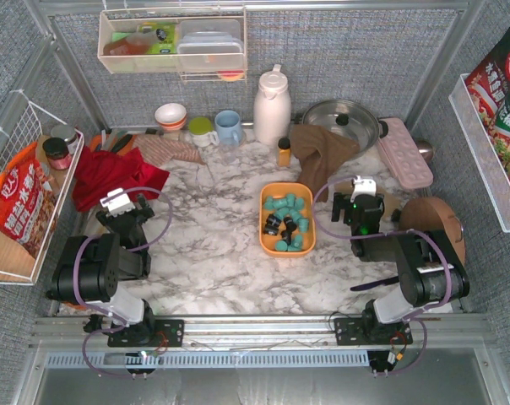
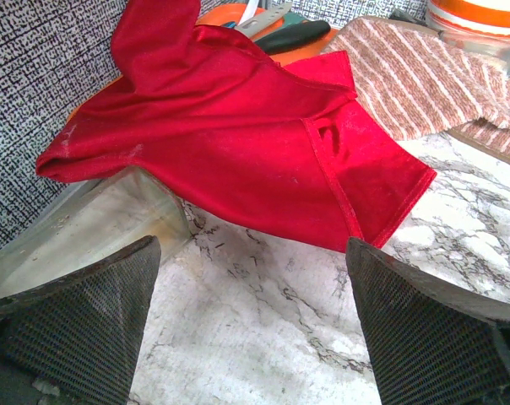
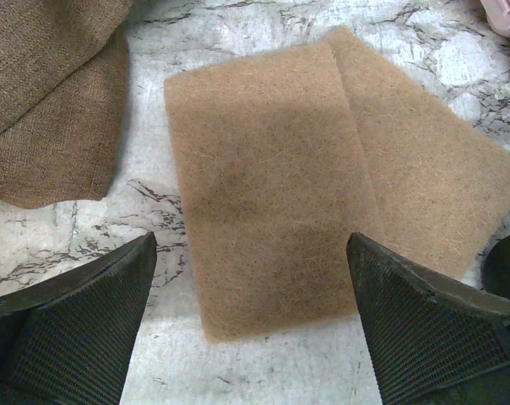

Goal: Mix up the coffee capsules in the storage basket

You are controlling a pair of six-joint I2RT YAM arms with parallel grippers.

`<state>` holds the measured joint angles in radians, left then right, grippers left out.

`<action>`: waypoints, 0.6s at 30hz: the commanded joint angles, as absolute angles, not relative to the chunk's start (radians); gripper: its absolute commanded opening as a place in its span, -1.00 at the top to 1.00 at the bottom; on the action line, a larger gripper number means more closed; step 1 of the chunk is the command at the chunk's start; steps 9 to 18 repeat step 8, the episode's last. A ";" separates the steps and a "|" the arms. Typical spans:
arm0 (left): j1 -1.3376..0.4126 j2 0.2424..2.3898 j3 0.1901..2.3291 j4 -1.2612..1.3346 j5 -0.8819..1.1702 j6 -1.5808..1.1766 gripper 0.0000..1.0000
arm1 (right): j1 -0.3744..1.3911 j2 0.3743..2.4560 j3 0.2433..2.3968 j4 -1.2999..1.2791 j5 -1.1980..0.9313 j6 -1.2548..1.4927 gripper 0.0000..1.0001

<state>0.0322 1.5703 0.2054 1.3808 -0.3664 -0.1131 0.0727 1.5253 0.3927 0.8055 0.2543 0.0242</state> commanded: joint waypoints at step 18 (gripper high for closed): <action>0.033 1.572 0.210 1.394 -0.367 -0.121 -0.99 | 0.061 1.523 0.405 0.812 0.229 0.033 -0.98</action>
